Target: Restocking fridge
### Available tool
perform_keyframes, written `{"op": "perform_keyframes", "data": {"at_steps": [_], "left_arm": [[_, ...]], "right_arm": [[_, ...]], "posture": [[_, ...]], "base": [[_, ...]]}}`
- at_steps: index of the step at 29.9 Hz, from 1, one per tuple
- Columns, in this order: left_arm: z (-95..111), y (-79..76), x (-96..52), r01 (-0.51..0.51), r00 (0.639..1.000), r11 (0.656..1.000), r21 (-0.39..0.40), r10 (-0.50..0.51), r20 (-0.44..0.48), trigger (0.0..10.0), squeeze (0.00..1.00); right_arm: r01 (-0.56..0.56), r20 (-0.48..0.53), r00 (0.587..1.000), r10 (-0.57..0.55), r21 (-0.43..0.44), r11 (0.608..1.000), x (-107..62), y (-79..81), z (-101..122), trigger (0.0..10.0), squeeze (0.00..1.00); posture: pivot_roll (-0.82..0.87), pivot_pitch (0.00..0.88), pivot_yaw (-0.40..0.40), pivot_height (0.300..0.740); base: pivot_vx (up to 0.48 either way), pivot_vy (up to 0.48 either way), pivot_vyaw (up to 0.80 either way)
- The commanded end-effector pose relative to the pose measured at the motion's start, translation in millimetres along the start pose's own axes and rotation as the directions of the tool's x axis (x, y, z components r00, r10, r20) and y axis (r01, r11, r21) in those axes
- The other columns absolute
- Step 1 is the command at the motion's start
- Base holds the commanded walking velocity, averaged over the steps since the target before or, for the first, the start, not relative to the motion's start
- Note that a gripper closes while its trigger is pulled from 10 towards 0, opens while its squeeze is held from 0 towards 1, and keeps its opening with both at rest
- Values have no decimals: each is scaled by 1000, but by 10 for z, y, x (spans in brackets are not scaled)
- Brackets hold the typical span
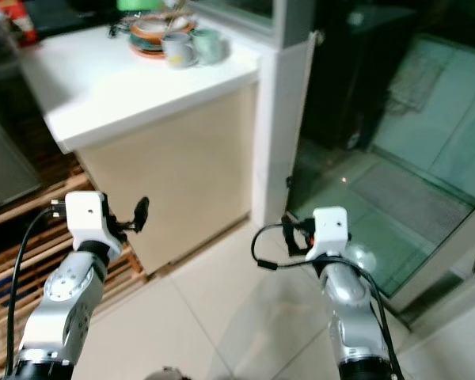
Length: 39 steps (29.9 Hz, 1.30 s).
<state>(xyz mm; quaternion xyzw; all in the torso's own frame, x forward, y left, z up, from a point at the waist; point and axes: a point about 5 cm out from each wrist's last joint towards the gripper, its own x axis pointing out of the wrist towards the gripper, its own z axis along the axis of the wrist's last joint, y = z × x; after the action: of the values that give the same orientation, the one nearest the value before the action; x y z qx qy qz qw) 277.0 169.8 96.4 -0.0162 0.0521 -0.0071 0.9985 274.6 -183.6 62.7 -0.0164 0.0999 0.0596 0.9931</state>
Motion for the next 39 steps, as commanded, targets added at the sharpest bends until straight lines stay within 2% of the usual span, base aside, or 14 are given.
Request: {"op": "perform_keyframes", "data": {"at_steps": [1, 11, 15, 19, 23, 24, 25, 26, 27, 28, 31, 35, 37, 39], "left_arm": [[28, 67, -1, -32, 999, 999, 21, 32, 10, 10000, 0], [14, 52, 9, -43, 999, 998, 44, 43, -1, 10000, 0], [22, 29, 44, -35, 999, 997, 66, 35, -5, 10000, 0], [69, 26, 81, -24, 1000, 999, 40, 24, 14, 10000, 0], [84, 57, 87, -47, 999, 998, 40, 47, 16, 10000, 0], [109, 66, 87, -53, 998, 998, 37, 52, 35, 10000, 0], [222, 80, 85, -65, 993, 997, 48, 60, 105, 10000, 0], [284, 85, 87, -75, 988, 995, 60, 67, 137, 10000, 0], [284, 85, 87, -75, 988, 995, 60, 67, 137, 10000, 0], [370, 83, 94, -87, 982, 994, 73, 73, 175, 10000, 0], [406, 65, 99, -84, 980, 992, 96, 65, 186, 10000, 0], [404, 38, 100, -67, 981, 993, 94, 49, 186, 10000, 0], [376, 7, 97, -35, 983, 997, 72, 22, 180, 10000, 0], [354, 26, 91, -48, 986, 997, 66, 37, 163, 10000, 0]], "right_arm": [[-15, 14, 1000, 15, 7, 1000, 21, 22, 25, 10000, 0], [-19, 20, 1000, 19, 7, 1000, 25, 37, 14, 10000, 0], [-12, 8, 1000, 12, -4, 1000, 40, 61, -3, 10000, 0], [8, 4, 1000, -8, -10, 1000, 57, 57, -11, 10000, 0], [53, 86, 995, -51, -18, 998, 55, 21, 80, 10000, 0], [59, 120, 991, -57, -14, 998, 50, 15, 122, 10000, 0], [77, 196, 978, -73, -15, 997, 29, -7, 233, 10000, 0], [94, 234, 968, -88, -13, 996, 17, -26, 296, 10000, 0], [94, 234, 968, -88, -13, 996, 17, -26, 296, 10000, 0], [118, 291, 950, -111, -7, 993, 5, -58, 421, 10000, 0], [124, 340, 934, -114, -9, 992, -3, -67, 544, 10000, 0], [106, 316, 944, -94, -20, 994, 19, -42, 517, 10000, 0], [69, 241, 969, -62, -20, 997, 28, 17, 358, 10000, 0], [49, 220, 975, -45, -12, 999, 1, 47, 312, 10000, 0]], "posture": [[-82, 0, 70, 740], [-84, 0, 73, 740], [-89, 0, 77, 740], [-92, 0, 79, 740], [-94, 0, 80, 740], [-94, 0, 80, 740], [-92, 0, 77, 740], [-92, 0, 77, 740], [-92, 0, 77, 740], [-92, 0, 77, 740], [-93, 0, 76, 740], [-96, 0, 78, 740], [-96, 0, 76, 740], [-96, 0, 76, 740]], "base": [[-379, 300, 438], [-373, 305, 436], [0, 0, 219], [0, 0, 0], [0, 0, 0], [0, 0, 0], [0, 0, 0], [0, 0, 0], [0, 0, 0], [0, 0, 0], [0, 0, 0], [0, 0, 0], [142, 0, 0], [398, 266, 0]]}}
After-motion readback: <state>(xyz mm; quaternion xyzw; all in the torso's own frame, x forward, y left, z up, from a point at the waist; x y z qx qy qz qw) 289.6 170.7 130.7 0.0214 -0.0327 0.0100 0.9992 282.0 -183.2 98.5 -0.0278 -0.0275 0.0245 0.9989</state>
